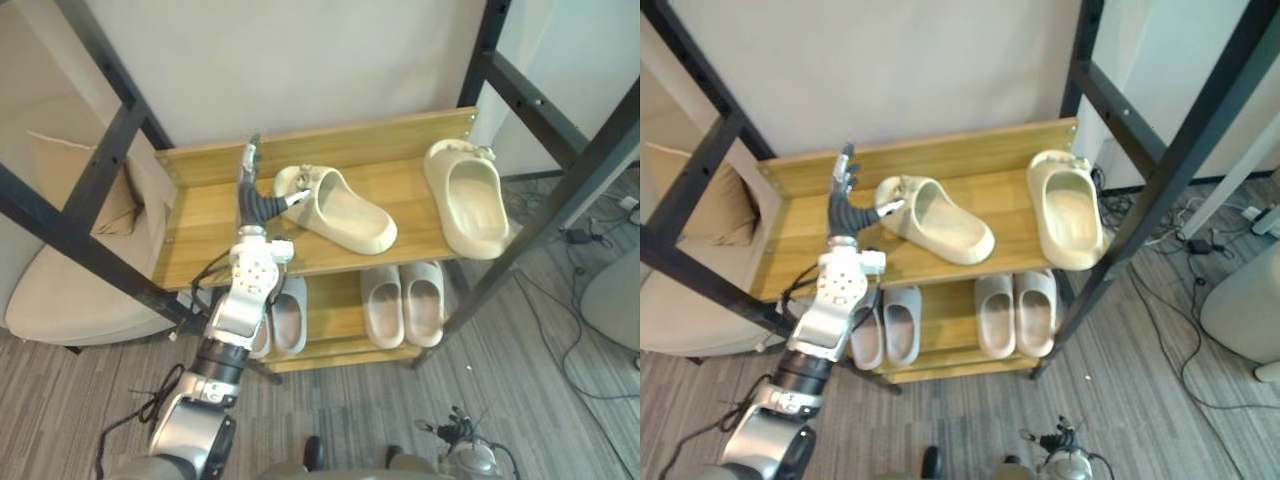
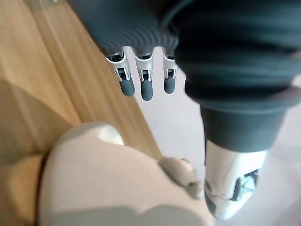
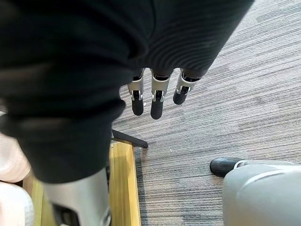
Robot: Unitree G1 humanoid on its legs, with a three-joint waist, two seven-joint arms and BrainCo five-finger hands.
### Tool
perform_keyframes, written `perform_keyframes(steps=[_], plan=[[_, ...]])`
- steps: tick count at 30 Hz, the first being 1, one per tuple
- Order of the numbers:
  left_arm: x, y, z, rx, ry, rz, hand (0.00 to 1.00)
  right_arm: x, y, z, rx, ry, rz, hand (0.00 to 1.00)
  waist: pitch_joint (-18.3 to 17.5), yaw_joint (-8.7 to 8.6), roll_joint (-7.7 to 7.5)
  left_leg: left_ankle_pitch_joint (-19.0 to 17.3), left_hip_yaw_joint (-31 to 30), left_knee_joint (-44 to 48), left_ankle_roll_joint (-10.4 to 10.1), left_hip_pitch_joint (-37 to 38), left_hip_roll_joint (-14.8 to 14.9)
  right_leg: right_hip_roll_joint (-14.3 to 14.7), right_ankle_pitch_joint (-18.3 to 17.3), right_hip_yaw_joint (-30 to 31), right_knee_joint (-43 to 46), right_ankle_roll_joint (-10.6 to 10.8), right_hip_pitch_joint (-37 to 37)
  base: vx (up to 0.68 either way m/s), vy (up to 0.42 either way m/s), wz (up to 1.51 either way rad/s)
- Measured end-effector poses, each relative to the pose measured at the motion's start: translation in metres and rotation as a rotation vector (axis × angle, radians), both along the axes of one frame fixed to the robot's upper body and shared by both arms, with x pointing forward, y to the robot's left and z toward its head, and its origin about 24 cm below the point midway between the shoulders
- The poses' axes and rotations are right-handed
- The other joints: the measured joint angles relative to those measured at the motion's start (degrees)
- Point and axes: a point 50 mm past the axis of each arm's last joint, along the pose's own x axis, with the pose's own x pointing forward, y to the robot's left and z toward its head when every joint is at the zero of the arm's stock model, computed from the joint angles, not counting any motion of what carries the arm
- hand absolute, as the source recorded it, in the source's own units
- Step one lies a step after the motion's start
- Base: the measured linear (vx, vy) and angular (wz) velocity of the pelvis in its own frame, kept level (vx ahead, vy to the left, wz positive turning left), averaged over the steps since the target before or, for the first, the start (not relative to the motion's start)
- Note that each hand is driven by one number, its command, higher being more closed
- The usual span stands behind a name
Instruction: Organize the slippers on the shoe rack
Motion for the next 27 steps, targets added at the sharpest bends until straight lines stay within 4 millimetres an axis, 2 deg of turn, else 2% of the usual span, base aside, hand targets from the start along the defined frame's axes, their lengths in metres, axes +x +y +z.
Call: perform_keyframes(steps=[10, 17, 27], plan=[[0.001, -0.001, -0.002, 0.002, 0.010, -0.002, 0.00, -0.001, 0.005, -0.001, 0.015, 0.001, -0.007, 0.00, 0.0, -0.16, -0.01, 0.1, 0.2, 0.0, -0.1, -0.2, 0.1, 0.1, 0.1, 0.3, 0.2, -0.1, -0.4, 0.00, 0.000, 0.00], [0.007, -0.009, 0.016, 0.008, -0.041, -0.026, 0.00, -0.001, 0.005, -0.001, 0.016, 0.001, -0.009, 0.00, 0.0, -0.29, 0.00, 0.3, 0.3, 0.0, -0.4, -1.0, 0.1, 0.1, 0.1, 0.6, 0.9, -0.2, -1.7, 0.00, -0.005, -0.02], [0.007, -0.016, 0.019, 0.008, -0.051, -0.047, 0.00, -0.001, 0.005, -0.001, 0.018, -0.002, -0.011, 0.00, 0.0, -0.41, 0.04, 0.5, 0.2, 0.0, -0.5, -1.0, 0.1, 0.0, 0.1, 0.6, 1.4, -0.3, -1.9, 0.00, -0.002, 0.00]])
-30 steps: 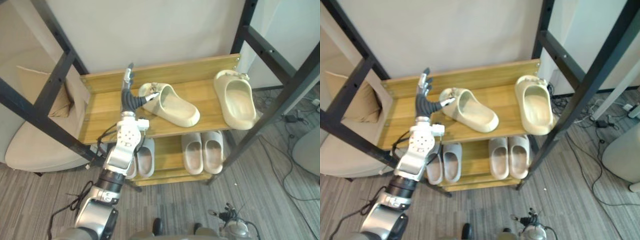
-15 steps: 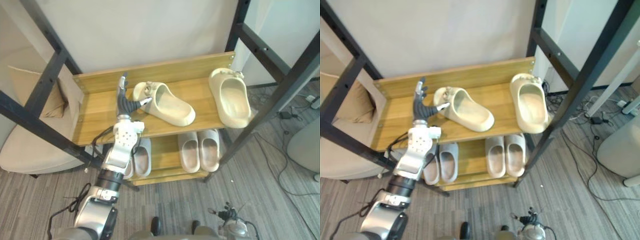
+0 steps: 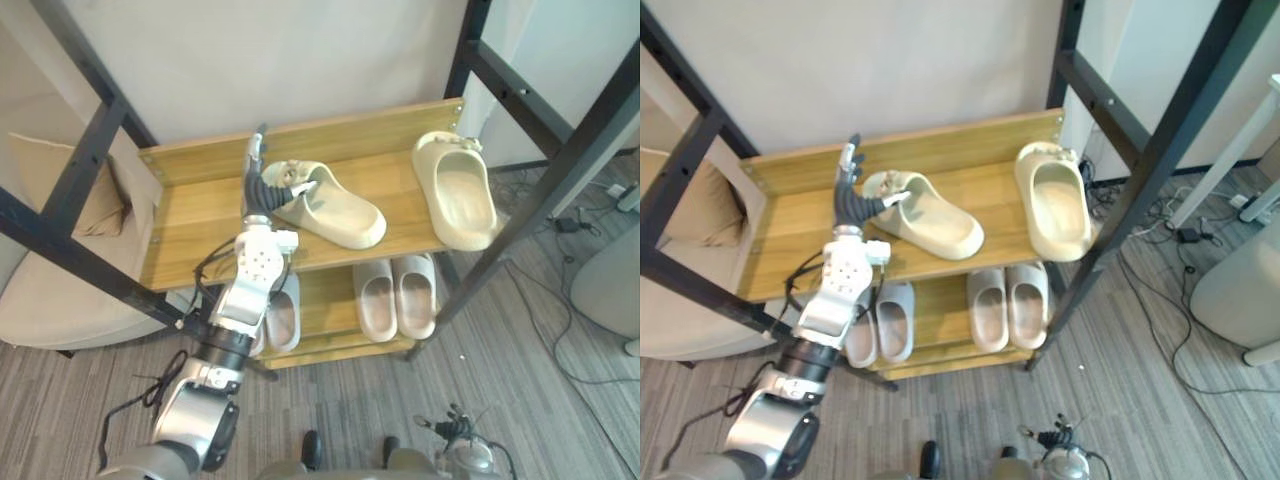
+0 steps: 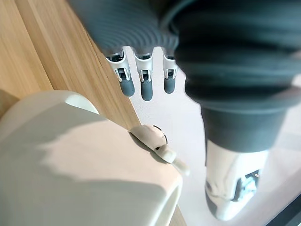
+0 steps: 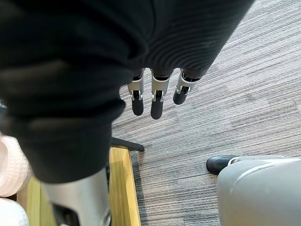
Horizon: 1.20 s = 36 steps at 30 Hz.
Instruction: Organize the slippers on the shoe rack
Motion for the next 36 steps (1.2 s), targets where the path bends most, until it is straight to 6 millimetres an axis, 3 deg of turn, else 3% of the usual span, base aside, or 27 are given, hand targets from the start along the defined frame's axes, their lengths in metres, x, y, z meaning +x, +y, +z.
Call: perform_keyframes(steps=[15, 23, 24, 36], plan=[[0.002, -0.002, -0.003, 0.003, 0.025, 0.002, 0.00, 0.000, -0.001, 0.001, -0.015, -0.002, -0.010, 0.00, 0.1, -0.19, 0.12, 0.1, 0.0, -0.2, 0.0, -0.3, -0.2, -0.3, -0.9, 0.0, 1.8, 0.2, -1.2, 0.00, -0.003, 0.01], [0.010, 0.003, -0.009, 0.045, 0.066, 0.029, 0.00, 0.007, -0.002, 0.005, -0.019, -0.035, -0.013, 0.00, 0.9, -1.31, 0.54, 0.1, 0.3, -0.8, 0.0, 0.0, 0.1, 0.0, -1.1, -0.1, 1.0, 0.2, -1.0, 0.00, 0.000, 0.00], [0.011, 0.004, -0.009, 0.053, 0.066, 0.031, 1.00, 0.007, -0.002, 0.005, -0.019, -0.035, -0.015, 0.00, 0.9, -1.36, 0.54, 0.1, 0.3, -0.9, 0.0, 0.0, 0.2, 0.0, -1.0, -0.1, 0.8, 0.1, -1.0, 0.03, -0.025, -0.01], [0.019, 0.019, -0.005, 0.135, 0.065, 0.092, 1.00, 0.013, -0.005, 0.008, -0.019, -0.057, -0.047, 0.00, 2.3, -1.72, 0.89, -0.4, 1.1, -0.9, -0.8, 0.9, 0.8, 0.7, 0.3, -0.1, -2.3, 0.0, 1.0, 0.01, -0.004, -0.01]])
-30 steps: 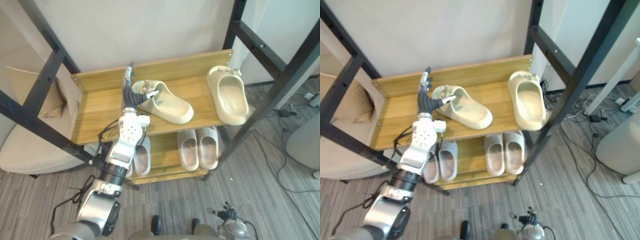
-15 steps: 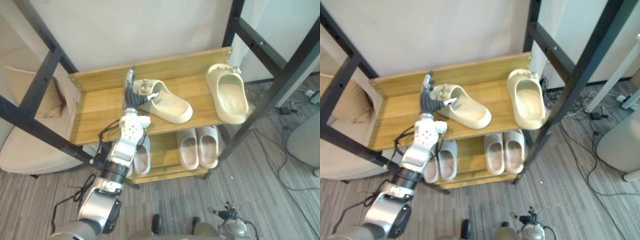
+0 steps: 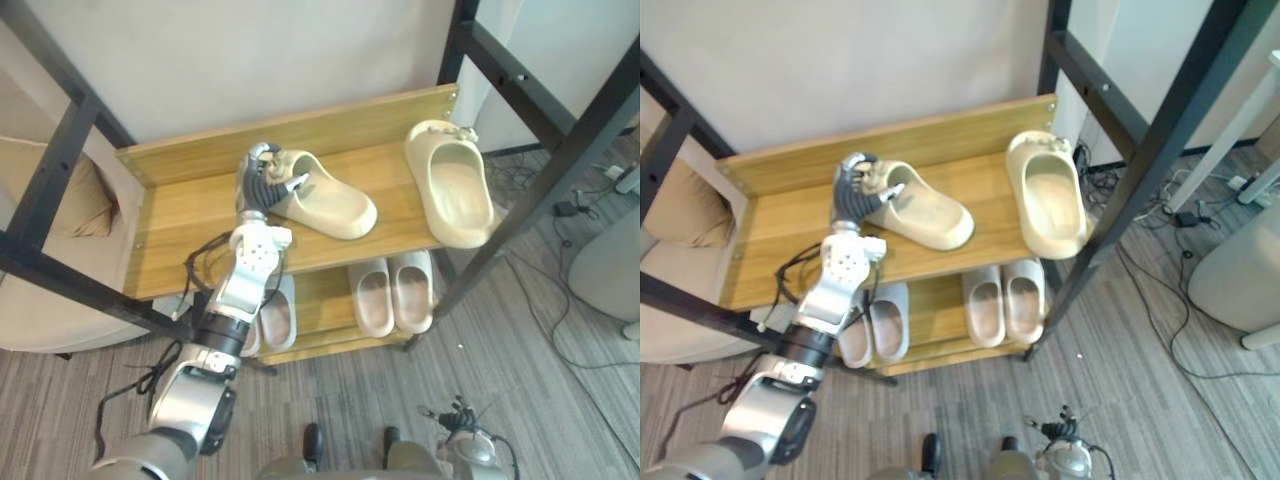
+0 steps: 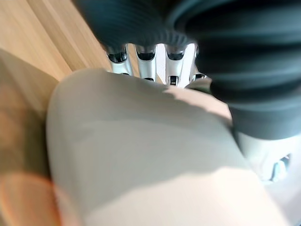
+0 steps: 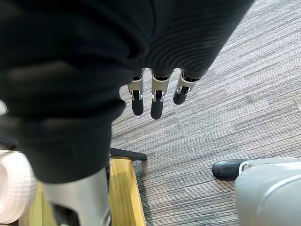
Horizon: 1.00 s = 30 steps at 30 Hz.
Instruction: Organize the slippers on the shoe rack
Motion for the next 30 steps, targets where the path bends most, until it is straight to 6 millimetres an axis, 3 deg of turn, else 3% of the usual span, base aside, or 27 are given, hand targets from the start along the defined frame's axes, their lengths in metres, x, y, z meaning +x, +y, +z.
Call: perform_keyframes(steps=[7, 20, 25, 30], plan=[[0.005, 0.007, 0.012, 0.025, -0.031, 0.018, 1.00, 0.005, 0.001, 0.002, 0.000, -0.013, 0.004, 0.00, 0.6, -0.31, 0.49, -0.1, 0.0, 0.0, -0.1, 0.1, 0.0, 0.1, 0.4, -0.2, -1.1, 0.2, 1.0, 0.02, -0.004, 0.01], [0.005, 0.009, 0.016, 0.038, -0.040, 0.019, 1.00, 0.006, 0.002, 0.002, 0.001, -0.013, 0.016, 0.00, 0.9, -0.53, 0.87, 0.0, -0.7, 0.2, 0.0, 0.2, -0.2, 0.0, 2.2, -1.2, -5.0, 0.4, 3.5, 0.00, -0.001, 0.03], [0.002, -0.002, 0.021, 0.065, -0.065, -0.022, 1.00, 0.007, 0.004, 0.001, -0.001, -0.008, 0.045, 0.00, 1.4, -0.15, 1.81, 0.0, -0.8, 0.2, 0.0, 0.1, -0.2, 0.1, 2.1, -0.5, -4.6, 0.3, 2.6, -0.01, -0.002, -0.05], [-0.005, -0.029, 0.032, 0.102, -0.121, -0.132, 1.00, 0.007, 0.004, 0.001, -0.005, -0.006, 0.049, 0.00, 1.5, -0.36, 2.03, 0.0, 0.1, 0.2, 0.0, 0.0, -0.3, 0.2, 1.9, 0.6, -3.7, 0.2, 1.9, 0.01, -0.006, -0.14]])
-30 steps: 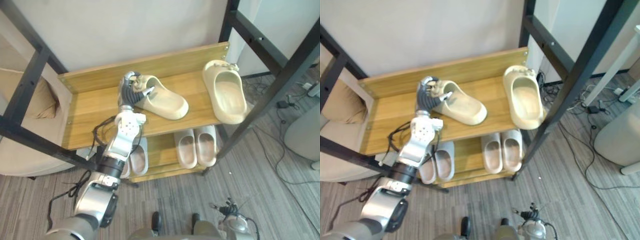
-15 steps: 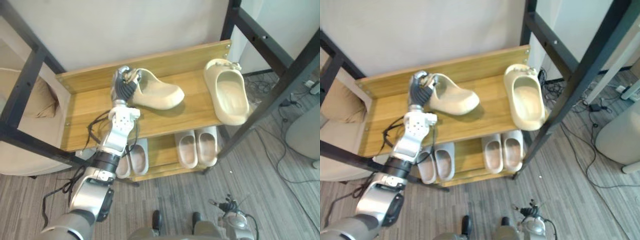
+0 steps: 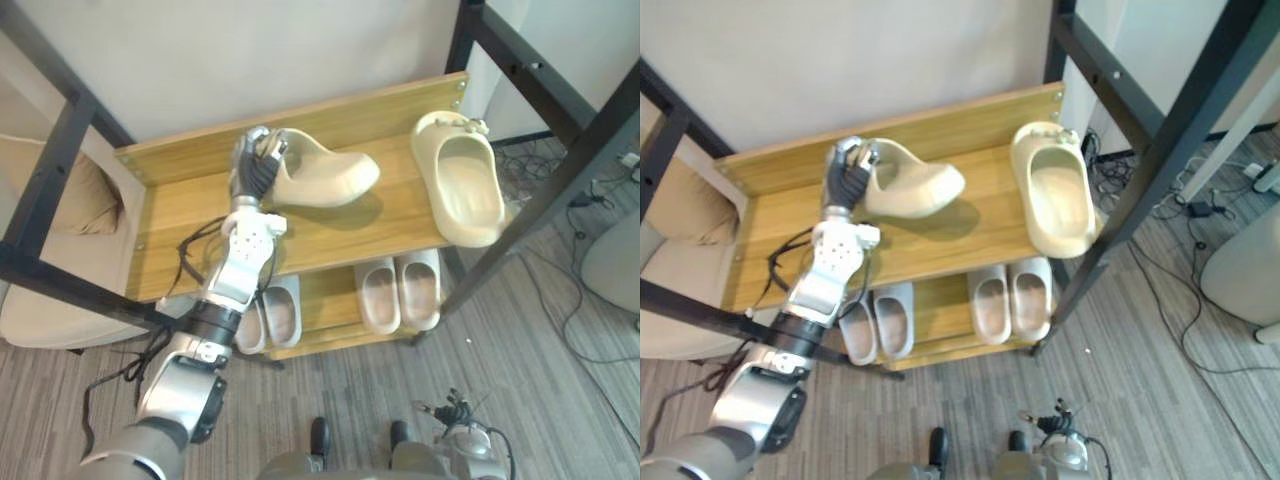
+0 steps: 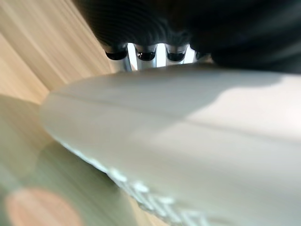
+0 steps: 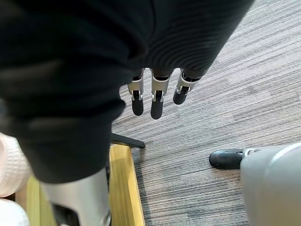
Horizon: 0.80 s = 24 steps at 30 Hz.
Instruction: Organize the slippers on the shoe rack
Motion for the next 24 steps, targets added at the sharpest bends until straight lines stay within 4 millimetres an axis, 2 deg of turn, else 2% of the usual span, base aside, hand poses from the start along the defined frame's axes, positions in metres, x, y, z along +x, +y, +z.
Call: perform_keyframes(steps=[2, 8, 16, 24], plan=[[-0.007, -0.013, 0.009, 0.006, -0.059, -0.060, 1.00, -0.002, -0.001, -0.002, -0.002, 0.004, 0.000, 0.00, 0.0, -0.25, 0.04, 0.0, 0.3, 0.0, 0.0, 0.1, 0.0, 0.1, 0.0, 0.8, 0.0, 0.0, -0.2, 0.01, -0.007, -0.13], [-0.017, -0.026, 0.020, 0.041, -0.150, -0.097, 1.00, -0.006, -0.006, -0.002, -0.021, 0.014, 0.001, 0.00, 0.0, -0.64, 0.11, 0.0, 0.3, 0.1, 0.0, 0.1, 0.0, 0.1, 0.0, 1.2, -0.1, 0.0, -0.3, 0.01, -0.010, -0.05], [-0.022, -0.032, 0.021, 0.133, -0.212, -0.085, 1.00, -0.004, -0.009, -0.001, -0.042, 0.003, 0.018, 0.00, 0.0, -0.74, 0.11, 0.0, 0.5, 0.1, 0.0, 0.2, 0.0, 0.2, 0.3, 1.8, -0.4, -0.2, -0.8, 0.00, -0.001, -0.02], [-0.020, -0.025, 0.015, 0.199, -0.205, -0.057, 1.00, -0.006, -0.008, -0.003, -0.048, 0.018, 0.030, 0.00, 0.0, -1.16, 0.11, 0.0, 0.6, 0.1, 0.1, -0.2, 0.1, 0.4, 1.1, 2.9, -1.2, -0.3, -1.0, 0.00, -0.001, -0.08]])
